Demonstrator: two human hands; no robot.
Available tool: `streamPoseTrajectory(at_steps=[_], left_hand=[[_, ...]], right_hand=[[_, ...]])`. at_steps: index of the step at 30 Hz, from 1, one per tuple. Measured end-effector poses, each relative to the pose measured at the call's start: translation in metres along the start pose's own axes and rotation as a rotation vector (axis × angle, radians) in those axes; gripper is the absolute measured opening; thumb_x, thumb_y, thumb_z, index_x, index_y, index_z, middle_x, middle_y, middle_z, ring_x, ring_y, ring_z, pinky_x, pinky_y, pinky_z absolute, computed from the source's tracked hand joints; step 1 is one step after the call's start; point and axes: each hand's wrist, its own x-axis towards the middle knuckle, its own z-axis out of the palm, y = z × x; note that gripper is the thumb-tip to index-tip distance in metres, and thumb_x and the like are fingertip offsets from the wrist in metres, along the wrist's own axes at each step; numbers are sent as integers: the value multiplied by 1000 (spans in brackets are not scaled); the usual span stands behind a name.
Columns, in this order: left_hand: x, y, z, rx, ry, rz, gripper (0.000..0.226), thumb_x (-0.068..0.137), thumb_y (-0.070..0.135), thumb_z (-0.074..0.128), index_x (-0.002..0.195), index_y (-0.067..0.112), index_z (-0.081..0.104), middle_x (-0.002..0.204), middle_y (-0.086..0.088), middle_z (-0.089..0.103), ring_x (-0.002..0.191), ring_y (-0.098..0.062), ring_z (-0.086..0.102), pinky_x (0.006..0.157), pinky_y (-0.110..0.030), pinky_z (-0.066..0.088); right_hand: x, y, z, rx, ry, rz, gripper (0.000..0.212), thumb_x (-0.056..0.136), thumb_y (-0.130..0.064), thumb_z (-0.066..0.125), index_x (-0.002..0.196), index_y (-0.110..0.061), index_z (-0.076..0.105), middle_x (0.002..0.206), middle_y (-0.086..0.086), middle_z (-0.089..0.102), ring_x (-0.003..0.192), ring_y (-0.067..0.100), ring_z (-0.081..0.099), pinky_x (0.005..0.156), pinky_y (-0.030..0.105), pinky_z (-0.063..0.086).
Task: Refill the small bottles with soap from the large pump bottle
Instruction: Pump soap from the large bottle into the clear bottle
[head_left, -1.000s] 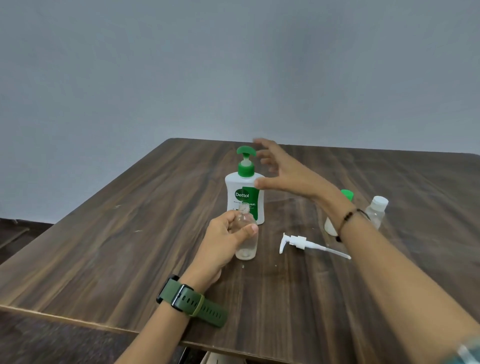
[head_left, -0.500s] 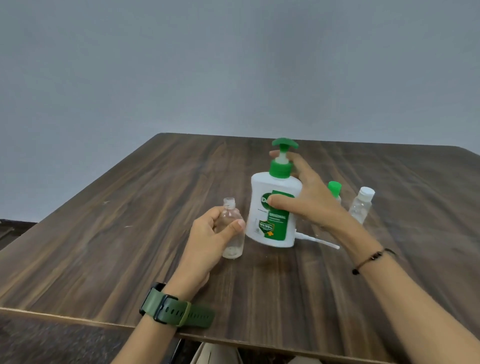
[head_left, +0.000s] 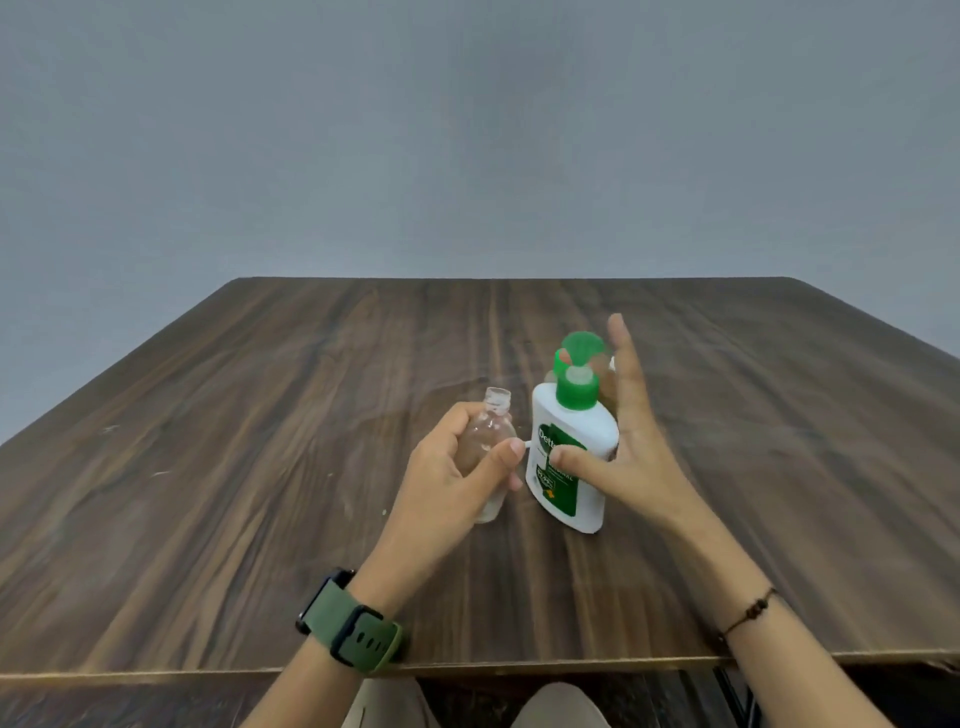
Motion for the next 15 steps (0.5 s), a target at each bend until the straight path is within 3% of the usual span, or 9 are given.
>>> streamPoseTrajectory(at_steps=[2,4,7,10,12,15], left_hand=[[0,0,2,-30,14,-7,8,85,17,61,92,14,57,60,-6,65,58,-28,51,62,-41,38],[0,-1,1,-48,30,-20,8,86,15,60,92,12,57,58,-6,65,58,-29,50,62,-41,36],[0,1,-2,-43,47,-23,10,83,19,62,90,14,57,59,-6,65,56,-28,52,59,-40,37],[1,5,-1,71,30,46,17,79,29,68,94,27,60,70,2,68,61,-20,62,61,-34,49],[2,8,1,119,7,85,25,76,29,68,98,38,61,81,11,69,71,-12,65,69,-30,55],[4,12,8,131,15,125,32,73,36,68,103,37,61,87,17,68,76,-4,64,71,-30,56]], right_hand=[[10,-7,-7,65,-56,-52,102,62,-23,66,132,-64,6,139,3,41,124,13,48,97,27,42],[20,-11,-10,121,-107,-108,92,61,-20,64,134,-55,20,139,7,43,122,19,52,97,35,46],[25,-9,-7,236,-98,-123,74,60,-11,59,124,-40,37,117,19,57,104,32,61,85,48,51],[24,-2,1,303,-48,-126,70,59,-8,57,120,-34,37,98,26,58,83,44,53,72,50,47],[24,1,4,268,-25,-150,73,60,-7,60,123,-35,34,95,23,55,74,41,51,68,49,47],[21,5,9,170,29,-223,80,64,-9,67,126,-39,27,95,12,53,76,24,56,71,38,51]])
